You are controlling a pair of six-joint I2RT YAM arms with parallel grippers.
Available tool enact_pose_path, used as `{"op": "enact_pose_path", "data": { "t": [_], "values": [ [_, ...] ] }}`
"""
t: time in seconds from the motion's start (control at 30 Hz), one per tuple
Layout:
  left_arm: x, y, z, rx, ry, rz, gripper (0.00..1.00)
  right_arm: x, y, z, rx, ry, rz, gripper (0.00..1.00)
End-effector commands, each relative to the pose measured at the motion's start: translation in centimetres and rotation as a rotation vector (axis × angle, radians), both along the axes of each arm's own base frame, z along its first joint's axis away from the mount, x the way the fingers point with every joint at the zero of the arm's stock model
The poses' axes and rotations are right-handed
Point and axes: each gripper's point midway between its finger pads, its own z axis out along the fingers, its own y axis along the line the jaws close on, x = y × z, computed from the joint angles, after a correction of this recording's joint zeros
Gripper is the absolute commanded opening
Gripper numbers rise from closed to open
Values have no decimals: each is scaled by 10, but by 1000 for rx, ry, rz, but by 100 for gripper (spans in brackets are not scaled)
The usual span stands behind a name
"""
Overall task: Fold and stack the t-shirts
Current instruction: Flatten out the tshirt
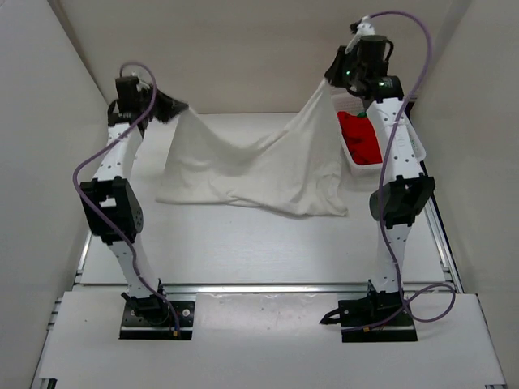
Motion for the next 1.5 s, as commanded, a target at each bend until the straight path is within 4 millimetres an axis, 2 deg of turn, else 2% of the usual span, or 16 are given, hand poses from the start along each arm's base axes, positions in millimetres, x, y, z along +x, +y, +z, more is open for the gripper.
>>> {"op": "enact_pose_path", "data": {
  "t": [0.0,0.03,0.13,0.2,0.37,0.47,0.57,0.6,0.7,0.77,0.8,0.87,0.93,1.1,1.33,1.47],
  "values": [
    [5,32,260,-74,-566,54,0,-90,-12,309,196,-900,26,0],
    [-7,41,283,-85,-625,67,0,-116,-17,342,185,-1008,4,0],
    [-35,61,318,-80,-723,92,0,-150,-10,371,152,-1121,44,0],
    [-51,68,331,-60,-758,97,0,-152,-16,364,126,-1082,40,0],
    [-90,94,322,-1,-809,185,0,-141,-4,291,-13,-846,34,0],
    [-112,103,275,35,-750,235,0,-153,2,231,-74,-739,-3,0],
    [-127,107,186,57,-605,289,0,-182,6,141,-117,-576,30,0],
    [-139,102,180,88,-603,298,0,-191,15,126,-109,-551,80,0],
    [-158,97,97,112,-441,340,0,-223,16,28,-129,-362,80,0],
    [-179,105,28,71,-308,391,0,-260,14,-42,-24,-234,97,0],
    [-185,108,13,67,-281,413,0,-271,16,-58,4,-210,117,0],
    [-203,110,-40,98,-156,461,0,-304,10,-128,63,-66,93,0],
    [-218,109,-78,125,-53,464,0,-326,6,-164,105,43,65,0],
    [-251,107,-135,48,66,422,0,-378,5,-203,264,244,49,0],
    [-264,91,-145,92,128,310,0,-423,-1,-216,321,403,28,0],
    [-266,92,-141,103,113,337,0,-419,1,-211,307,382,8,0]
  ]
}}
